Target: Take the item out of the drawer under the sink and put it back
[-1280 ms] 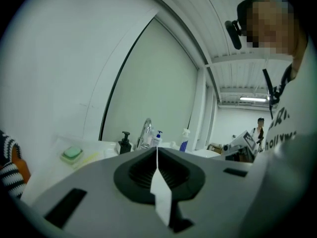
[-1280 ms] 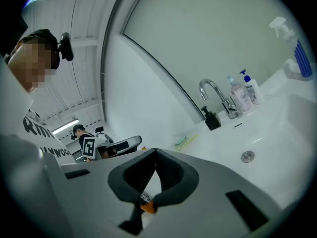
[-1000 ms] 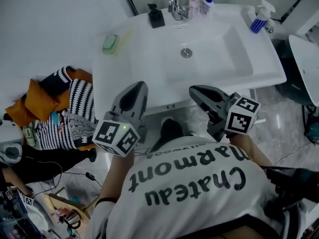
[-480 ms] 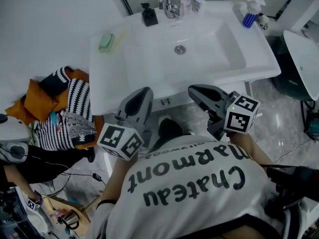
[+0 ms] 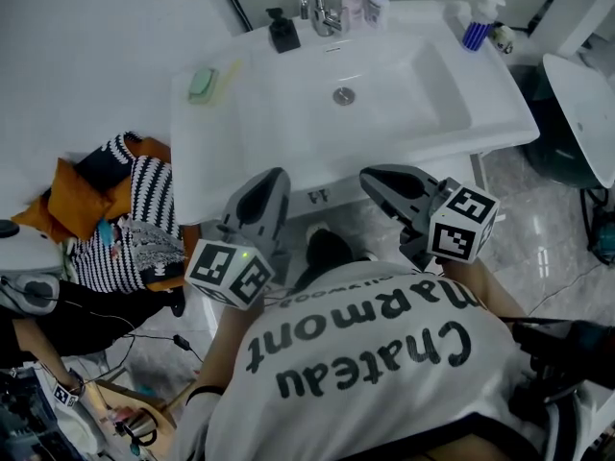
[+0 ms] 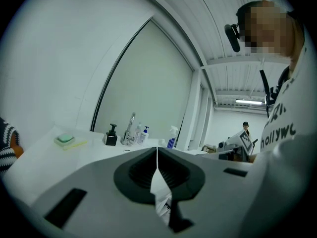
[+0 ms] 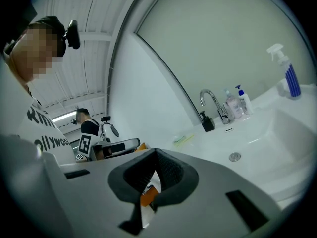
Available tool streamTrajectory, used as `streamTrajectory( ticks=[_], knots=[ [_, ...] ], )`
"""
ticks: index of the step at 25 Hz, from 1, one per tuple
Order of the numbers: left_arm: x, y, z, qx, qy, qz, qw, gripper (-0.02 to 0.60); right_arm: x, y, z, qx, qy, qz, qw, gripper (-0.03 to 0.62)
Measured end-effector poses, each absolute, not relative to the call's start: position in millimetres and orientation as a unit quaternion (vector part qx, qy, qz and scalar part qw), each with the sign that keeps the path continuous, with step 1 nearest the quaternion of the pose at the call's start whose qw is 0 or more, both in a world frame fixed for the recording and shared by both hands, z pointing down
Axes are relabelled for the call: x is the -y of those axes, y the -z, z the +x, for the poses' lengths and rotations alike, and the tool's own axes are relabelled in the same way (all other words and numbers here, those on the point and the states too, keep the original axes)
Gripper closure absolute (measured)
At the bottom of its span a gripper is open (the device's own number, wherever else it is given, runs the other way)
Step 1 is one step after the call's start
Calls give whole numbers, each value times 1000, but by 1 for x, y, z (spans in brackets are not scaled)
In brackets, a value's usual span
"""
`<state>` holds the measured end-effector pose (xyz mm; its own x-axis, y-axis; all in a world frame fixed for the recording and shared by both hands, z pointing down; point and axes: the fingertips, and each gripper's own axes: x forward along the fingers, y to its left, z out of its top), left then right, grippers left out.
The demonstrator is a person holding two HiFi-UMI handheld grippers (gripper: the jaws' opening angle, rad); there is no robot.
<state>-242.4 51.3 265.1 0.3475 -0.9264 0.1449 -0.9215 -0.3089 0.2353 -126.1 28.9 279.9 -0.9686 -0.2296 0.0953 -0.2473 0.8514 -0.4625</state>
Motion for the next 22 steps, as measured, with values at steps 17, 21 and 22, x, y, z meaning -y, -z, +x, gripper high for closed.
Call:
streamTrajectory(
  ticks=[17,21,22],
  knots=[
    [-48,-265,-230,565,10,814,138,568,-27,-280,-115,961,-243,130,13,583],
    [-48,-263,-227,566,10,813,139,568,-26,-279,-112,961,-244,130,14,583],
    [-48,-263,-227,566,10,813,139,568,-26,-279,-112,961,-244,130,14,583]
  ],
)
